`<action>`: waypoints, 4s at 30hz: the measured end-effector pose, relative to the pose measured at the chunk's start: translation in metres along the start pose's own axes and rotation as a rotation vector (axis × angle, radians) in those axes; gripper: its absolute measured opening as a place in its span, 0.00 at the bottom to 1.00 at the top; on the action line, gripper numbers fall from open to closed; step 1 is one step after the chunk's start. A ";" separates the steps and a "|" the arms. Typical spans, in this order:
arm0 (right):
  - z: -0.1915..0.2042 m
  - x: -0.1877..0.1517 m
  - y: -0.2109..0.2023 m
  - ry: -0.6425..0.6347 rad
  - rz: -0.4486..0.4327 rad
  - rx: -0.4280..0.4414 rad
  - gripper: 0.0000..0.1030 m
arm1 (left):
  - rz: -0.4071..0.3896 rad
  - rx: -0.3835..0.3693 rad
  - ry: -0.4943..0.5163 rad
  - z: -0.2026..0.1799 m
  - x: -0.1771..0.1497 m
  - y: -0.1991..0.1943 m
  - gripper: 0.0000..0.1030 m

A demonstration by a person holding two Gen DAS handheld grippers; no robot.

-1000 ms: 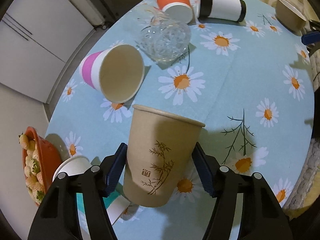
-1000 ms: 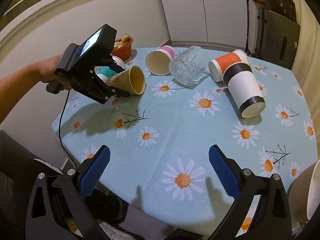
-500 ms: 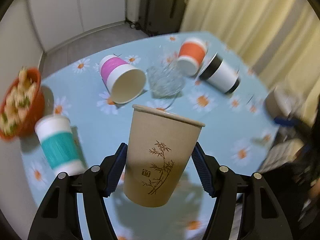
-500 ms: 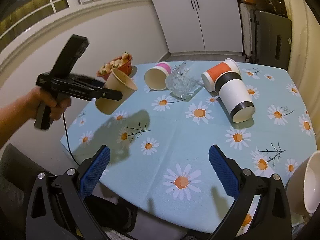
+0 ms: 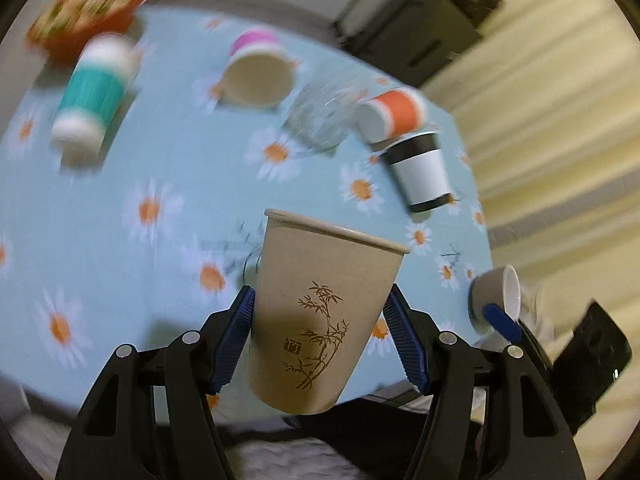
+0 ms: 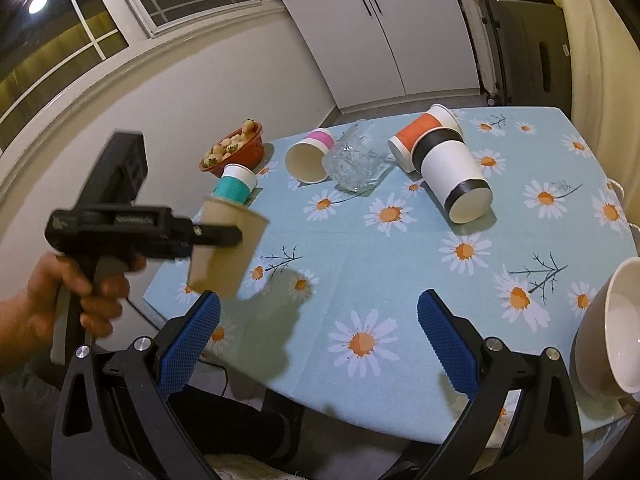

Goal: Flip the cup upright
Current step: 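Lift the tan cup with the left gripper and carry it toward the right gripper, then grasp the tan cup with the right gripper while the left gripper releases it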

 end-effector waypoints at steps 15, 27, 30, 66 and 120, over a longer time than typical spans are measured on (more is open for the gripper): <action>-0.012 -0.007 0.006 0.008 0.037 -0.048 0.95 | 0.005 0.093 -0.128 0.035 -0.029 0.037 0.64; -0.009 -0.012 0.015 -0.029 0.065 -0.068 0.95 | -0.035 0.096 -0.059 0.033 -0.017 0.027 0.70; -0.008 -0.013 0.017 -0.029 0.068 -0.069 0.95 | -0.041 0.092 -0.052 0.032 -0.015 0.023 0.70; 0.025 -0.027 0.135 0.167 0.458 0.014 0.75 | -0.430 -0.099 -0.098 0.089 -0.054 -0.108 0.70; 0.074 -0.019 0.060 -0.247 -0.514 -0.344 0.60 | -0.508 -0.195 -0.091 0.098 -0.057 -0.129 0.70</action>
Point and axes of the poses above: each gripper's, at about its wrist camera, not at the fingertips, and y roughly the way its jaws point, z to its left, x to its top, the point moved 10 cm from there along y, roughly the way its jaws point, and after that the axes turned 6 degrees about -z, right-handed, at the moved point
